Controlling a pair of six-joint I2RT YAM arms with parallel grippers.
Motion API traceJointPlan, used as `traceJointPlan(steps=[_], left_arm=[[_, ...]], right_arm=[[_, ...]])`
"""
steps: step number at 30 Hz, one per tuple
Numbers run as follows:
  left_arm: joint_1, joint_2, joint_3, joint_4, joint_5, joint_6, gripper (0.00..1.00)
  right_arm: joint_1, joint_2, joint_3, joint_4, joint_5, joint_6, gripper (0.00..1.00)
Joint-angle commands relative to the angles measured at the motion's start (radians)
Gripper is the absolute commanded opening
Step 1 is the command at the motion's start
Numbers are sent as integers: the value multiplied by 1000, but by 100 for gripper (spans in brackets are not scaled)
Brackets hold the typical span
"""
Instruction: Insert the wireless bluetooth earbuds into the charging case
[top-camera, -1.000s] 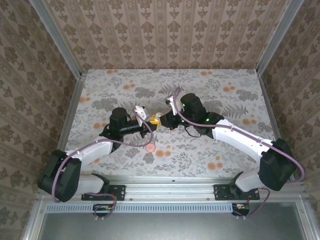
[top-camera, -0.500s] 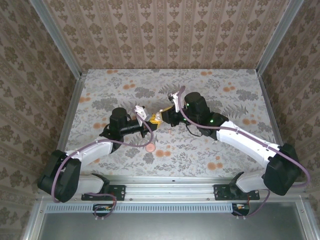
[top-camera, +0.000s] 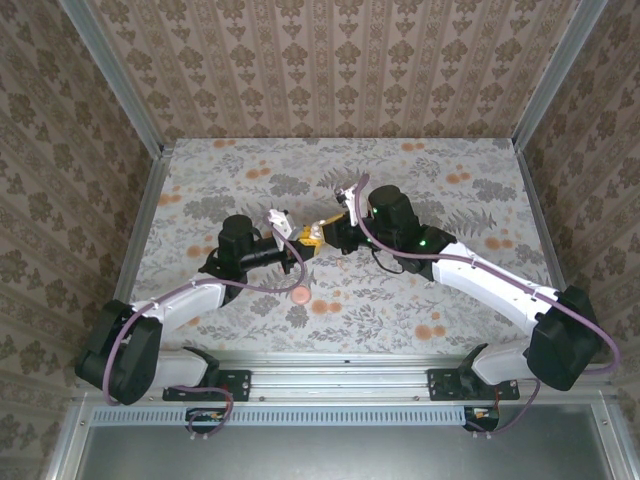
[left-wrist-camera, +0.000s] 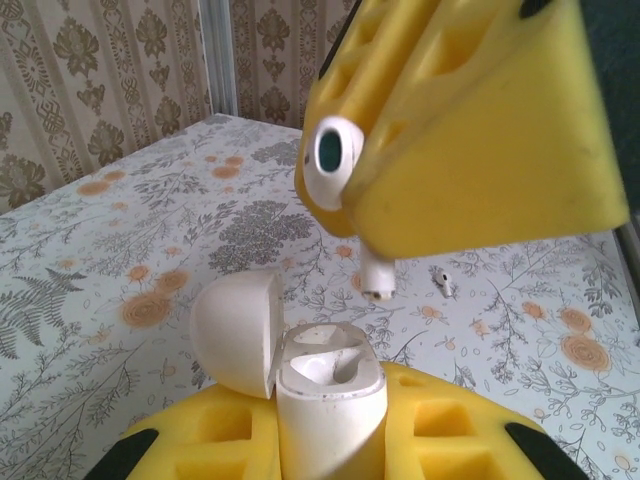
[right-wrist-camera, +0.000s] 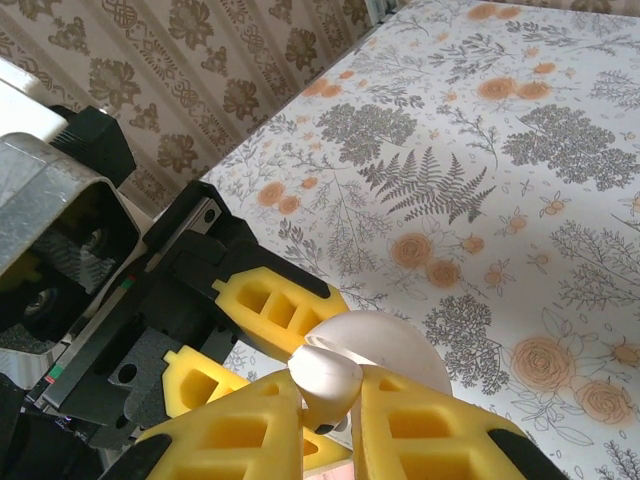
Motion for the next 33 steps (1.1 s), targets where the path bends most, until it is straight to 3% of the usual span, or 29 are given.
traceJointPlan(steps=[1,16,33], left_arm=[[-6,-25,31,45,14,-25,6],[-6,-27,40,75,6,-50,6],[-6,-36,46,74,20,-52,6]], right_arm=[[9,18,-11,16,13,-21,17],[23,23,-11,15,21,-45,17],[31,11,-20,-12,30,-209,17]])
